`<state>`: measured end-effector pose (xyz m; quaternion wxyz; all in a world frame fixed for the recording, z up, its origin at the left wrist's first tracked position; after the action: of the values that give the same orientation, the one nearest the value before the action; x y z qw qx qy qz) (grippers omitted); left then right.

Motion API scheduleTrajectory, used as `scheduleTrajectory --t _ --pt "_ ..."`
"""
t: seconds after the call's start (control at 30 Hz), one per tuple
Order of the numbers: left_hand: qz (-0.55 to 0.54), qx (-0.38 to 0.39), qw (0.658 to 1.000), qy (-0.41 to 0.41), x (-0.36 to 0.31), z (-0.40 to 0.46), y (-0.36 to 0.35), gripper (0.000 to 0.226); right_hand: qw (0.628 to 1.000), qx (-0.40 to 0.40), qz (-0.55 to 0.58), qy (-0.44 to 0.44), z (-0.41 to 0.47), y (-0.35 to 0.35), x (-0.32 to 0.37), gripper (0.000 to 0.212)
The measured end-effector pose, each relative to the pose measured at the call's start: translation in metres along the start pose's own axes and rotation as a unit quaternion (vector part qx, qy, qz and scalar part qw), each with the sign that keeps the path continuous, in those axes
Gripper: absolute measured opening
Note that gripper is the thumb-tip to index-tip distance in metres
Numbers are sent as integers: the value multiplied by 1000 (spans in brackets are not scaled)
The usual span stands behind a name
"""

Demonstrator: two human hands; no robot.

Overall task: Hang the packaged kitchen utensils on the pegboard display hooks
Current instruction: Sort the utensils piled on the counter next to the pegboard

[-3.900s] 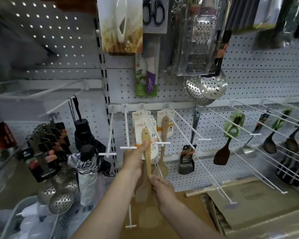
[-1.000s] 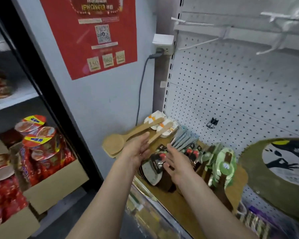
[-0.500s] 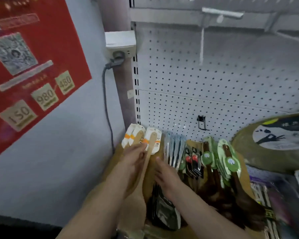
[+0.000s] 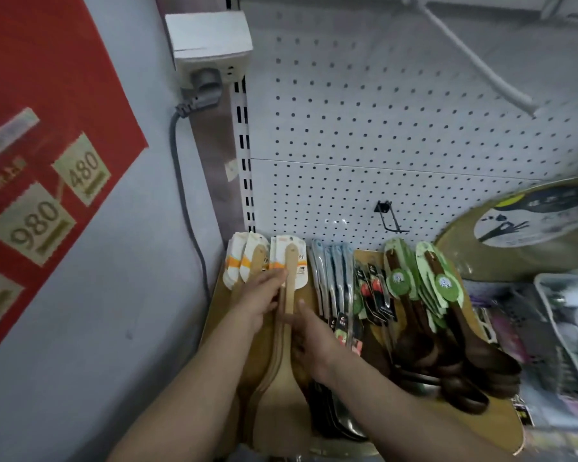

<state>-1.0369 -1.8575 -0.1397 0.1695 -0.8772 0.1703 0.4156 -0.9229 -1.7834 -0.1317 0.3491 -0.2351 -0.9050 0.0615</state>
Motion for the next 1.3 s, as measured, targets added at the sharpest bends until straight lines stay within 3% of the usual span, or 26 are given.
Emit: scheduleTrajectory --t 0.3,0.43,0.57,0.67,0.87,0.97,1.2,1.3 --pt "-26 17 1000 -4 6 4 9 6 999 4 -18 31 -3 -8 -4 52" --pt "-44 22 999 -12 7 1 9 8 996 -6 -36 77 -12 -9 -2 47" --pt "-81 27 995 -42 3 -1 7 24 989 -15 -33 142 -21 -10 0 40" --pt "-112 31 992 -58 -4 -3 4 27 980 -5 -14 198 -22 -12 -5 25" --pt "-136 21 987 -86 -9 -13 1 5 962 -5 -36 271 -30 -15 -13 33" --pt "-132 7 986 -103 -10 -29 -7 10 959 -4 -35 282 -46 -9 -15 32" --pt "-127 -11 980 -151 -11 -70 -69 9 958 6 -52 281 -106 41 -26 33" --pt "-126 -8 977 -171 -4 -92 -118 33 955 9 -36 295 -138 82 -36 31"
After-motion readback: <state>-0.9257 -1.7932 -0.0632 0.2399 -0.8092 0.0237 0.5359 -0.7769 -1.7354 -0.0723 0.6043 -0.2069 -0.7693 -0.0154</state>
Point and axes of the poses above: each hand's wrist, its own z-axis towards the middle knuckle, its own y-axis out of the back of the hand, x = y × z, the point moved 2 cm from there along z, towards the middle knuckle, and after that the axes turned 9 degrees about x, right-handed, at the moved point
